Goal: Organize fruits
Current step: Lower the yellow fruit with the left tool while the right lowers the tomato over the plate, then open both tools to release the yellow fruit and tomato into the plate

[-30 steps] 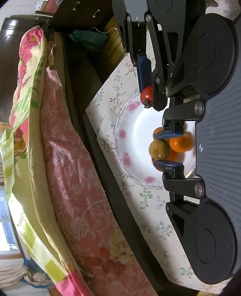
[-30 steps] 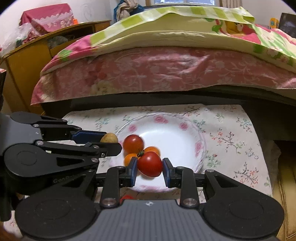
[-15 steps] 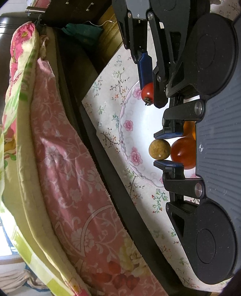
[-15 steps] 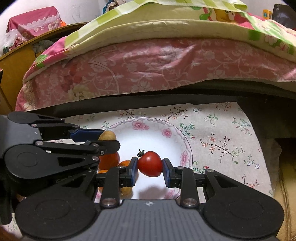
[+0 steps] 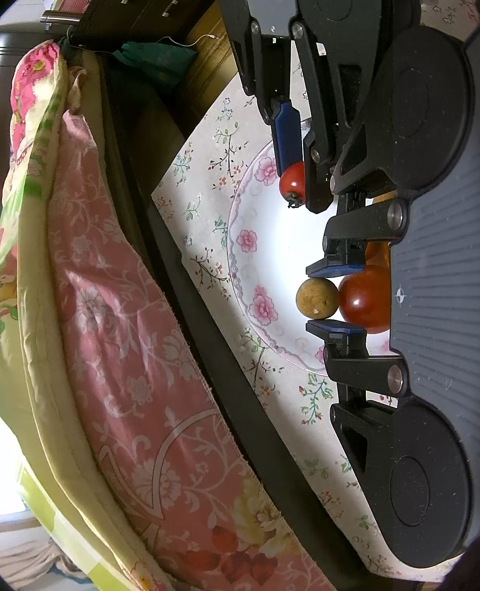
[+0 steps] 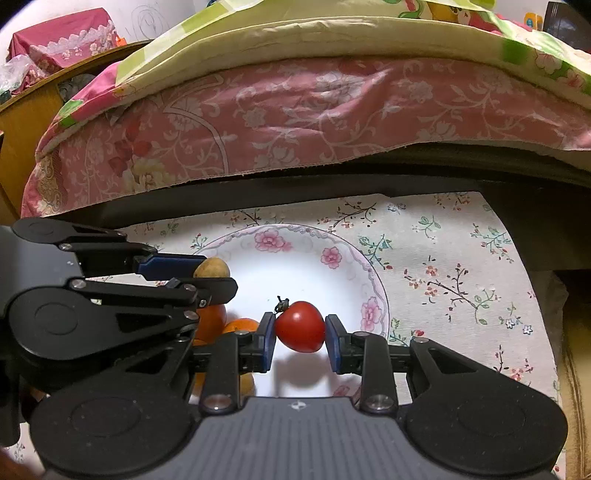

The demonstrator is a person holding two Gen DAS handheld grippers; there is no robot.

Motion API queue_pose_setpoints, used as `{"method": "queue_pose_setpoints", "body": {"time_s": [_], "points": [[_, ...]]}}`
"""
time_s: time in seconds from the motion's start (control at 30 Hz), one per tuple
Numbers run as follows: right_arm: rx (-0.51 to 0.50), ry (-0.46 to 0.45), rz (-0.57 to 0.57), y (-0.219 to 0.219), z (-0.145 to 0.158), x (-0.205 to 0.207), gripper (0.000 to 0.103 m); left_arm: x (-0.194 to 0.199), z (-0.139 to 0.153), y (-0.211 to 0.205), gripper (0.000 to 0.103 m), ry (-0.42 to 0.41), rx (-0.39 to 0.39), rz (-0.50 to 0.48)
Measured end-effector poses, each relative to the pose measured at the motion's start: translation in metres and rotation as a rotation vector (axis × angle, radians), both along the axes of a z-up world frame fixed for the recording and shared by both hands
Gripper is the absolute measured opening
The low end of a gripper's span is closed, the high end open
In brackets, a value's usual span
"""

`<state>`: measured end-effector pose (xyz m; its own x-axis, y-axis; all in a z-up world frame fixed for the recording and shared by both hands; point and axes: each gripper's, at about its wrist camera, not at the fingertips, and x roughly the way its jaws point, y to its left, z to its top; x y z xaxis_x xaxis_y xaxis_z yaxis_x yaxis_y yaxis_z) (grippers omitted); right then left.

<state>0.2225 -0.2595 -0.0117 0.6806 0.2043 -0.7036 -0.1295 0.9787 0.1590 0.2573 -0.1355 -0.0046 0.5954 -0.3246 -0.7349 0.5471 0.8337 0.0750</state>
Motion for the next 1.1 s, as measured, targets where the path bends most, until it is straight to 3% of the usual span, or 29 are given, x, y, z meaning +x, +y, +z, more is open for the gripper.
{"method": "queue_pose_setpoints", "body": {"time_s": [0.6,1.1], "points": [[-0.012,0.006,0.001,0.0017,-0.0016,0.001,0.03,0.0009,-0.0018,-0.0014,0.031,-0.001,0.012,-0.002],[-0.041,0.003,-0.005,0.0025,-0.0011,0.0016,0.031,-0.0005,0.0034,0.0006,0.04,-0.017,0.021,0.005]]}}
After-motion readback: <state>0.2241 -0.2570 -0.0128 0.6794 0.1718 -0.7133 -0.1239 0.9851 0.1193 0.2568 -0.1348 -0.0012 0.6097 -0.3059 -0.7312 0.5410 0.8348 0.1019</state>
